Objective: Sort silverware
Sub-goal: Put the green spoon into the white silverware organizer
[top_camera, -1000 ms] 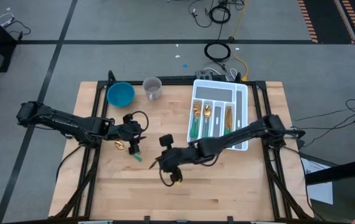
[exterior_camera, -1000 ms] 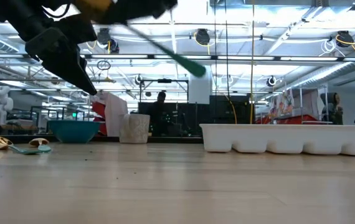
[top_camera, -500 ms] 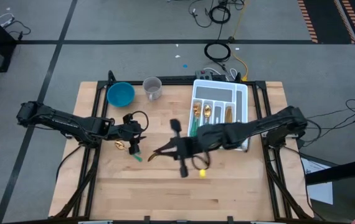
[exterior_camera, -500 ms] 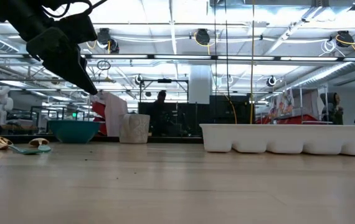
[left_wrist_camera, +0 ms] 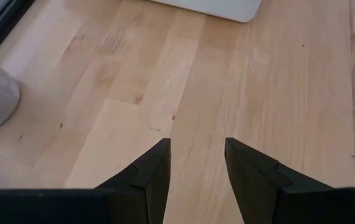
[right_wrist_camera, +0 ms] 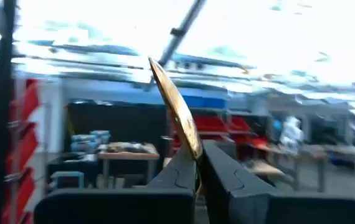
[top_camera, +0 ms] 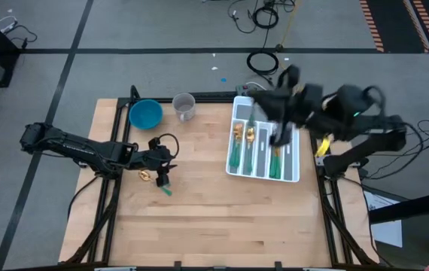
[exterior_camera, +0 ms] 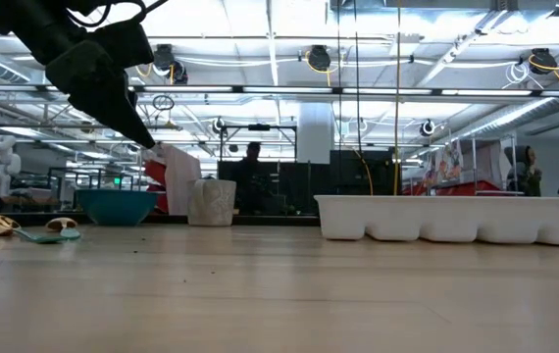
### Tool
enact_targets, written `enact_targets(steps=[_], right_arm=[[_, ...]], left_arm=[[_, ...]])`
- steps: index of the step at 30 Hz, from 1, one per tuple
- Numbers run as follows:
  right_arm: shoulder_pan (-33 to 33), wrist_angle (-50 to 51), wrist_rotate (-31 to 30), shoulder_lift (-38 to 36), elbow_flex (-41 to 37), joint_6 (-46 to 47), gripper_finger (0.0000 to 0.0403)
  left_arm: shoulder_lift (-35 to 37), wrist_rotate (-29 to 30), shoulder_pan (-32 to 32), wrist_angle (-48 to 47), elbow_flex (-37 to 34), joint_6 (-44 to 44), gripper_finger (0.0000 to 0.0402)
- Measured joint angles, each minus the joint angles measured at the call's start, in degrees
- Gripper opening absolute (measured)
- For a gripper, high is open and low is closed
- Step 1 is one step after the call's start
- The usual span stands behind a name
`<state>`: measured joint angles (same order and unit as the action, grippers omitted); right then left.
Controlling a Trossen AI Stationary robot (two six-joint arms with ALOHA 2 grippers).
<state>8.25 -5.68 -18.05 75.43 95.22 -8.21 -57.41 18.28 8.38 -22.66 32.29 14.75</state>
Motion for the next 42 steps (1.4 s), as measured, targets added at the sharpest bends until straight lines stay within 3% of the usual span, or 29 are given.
enact_targets(steps=[5,12,19,23,26,33,38,42], right_arm=[[-5.5,10.8,-2.0,-4.9,-0.5,8.2,0.0],[-11.5,10.0,-1.4,-11.0,-12.9,14.8,0.0],[-17.2,-7.8,-0.6,-21.4,-39.1,19.9,0.0],[-22.1,-20.8,4.4,-26.7,-54.8,27.1,0.0],[-25.3,-26.8,4.8,-28.5,-64.7,33.4,0.0],[-30.2,-44.4,9.5,-23.6,-78.6,47.3,0.0],[-30.7,-54.1,8.9,-16.5,-82.0,53.5,0.0],[-30.7,-56.4,6.7,-10.1,-82.4,56.2,0.0]], left_arm=[[0.0,0.1,0.0,0.4,0.0,0.1,0.016],[0.0,0.2,0.0,1.3,0.0,1.4,0.016],[0.0,-0.1,0.0,0.9,0.0,2.9,0.016],[0.0,-0.1,0.0,0.9,0.0,2.9,0.016],[0.0,-0.1,0.0,0.9,0.0,2.9,0.016],[0.0,1.0,0.0,1.1,0.0,2.9,0.016],[0.0,2.1,0.0,1.2,0.0,2.9,0.016],[0.0,2.2,0.0,1.2,0.0,2.9,0.016]])
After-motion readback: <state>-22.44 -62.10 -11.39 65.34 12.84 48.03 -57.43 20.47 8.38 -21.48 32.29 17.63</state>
